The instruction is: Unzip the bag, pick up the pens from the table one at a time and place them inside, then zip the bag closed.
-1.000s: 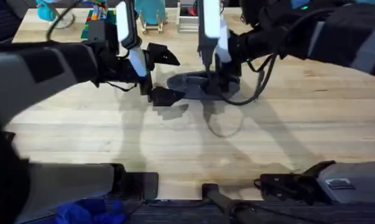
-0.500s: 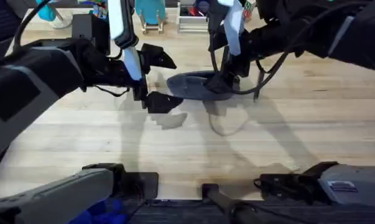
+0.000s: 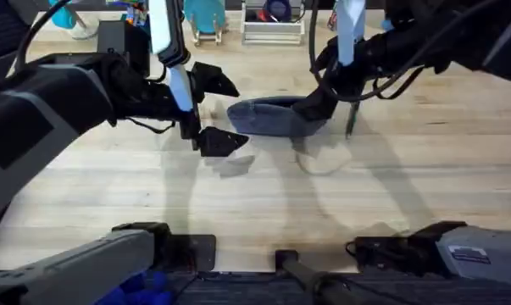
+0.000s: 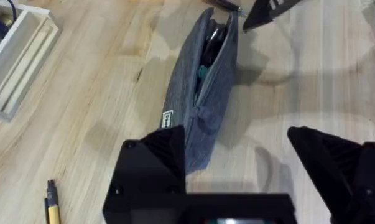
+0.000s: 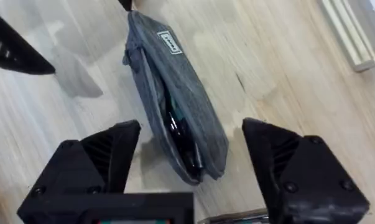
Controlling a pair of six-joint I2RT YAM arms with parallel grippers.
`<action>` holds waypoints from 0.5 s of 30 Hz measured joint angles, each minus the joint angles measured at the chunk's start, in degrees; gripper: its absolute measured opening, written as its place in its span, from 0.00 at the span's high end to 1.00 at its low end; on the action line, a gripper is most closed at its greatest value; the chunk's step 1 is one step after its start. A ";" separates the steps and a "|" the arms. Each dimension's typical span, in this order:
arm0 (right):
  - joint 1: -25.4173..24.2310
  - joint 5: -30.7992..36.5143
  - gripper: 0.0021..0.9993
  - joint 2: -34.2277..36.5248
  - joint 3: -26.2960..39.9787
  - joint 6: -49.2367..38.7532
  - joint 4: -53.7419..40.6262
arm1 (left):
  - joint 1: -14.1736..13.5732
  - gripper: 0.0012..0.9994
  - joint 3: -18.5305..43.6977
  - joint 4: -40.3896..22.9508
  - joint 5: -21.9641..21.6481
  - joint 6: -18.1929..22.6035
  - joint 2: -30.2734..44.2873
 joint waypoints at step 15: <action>-0.07 -0.02 0.00 -0.01 0.00 0.64 -4.25 | 0.00 0.01 0.00 0.00 -0.02 -0.02 0.00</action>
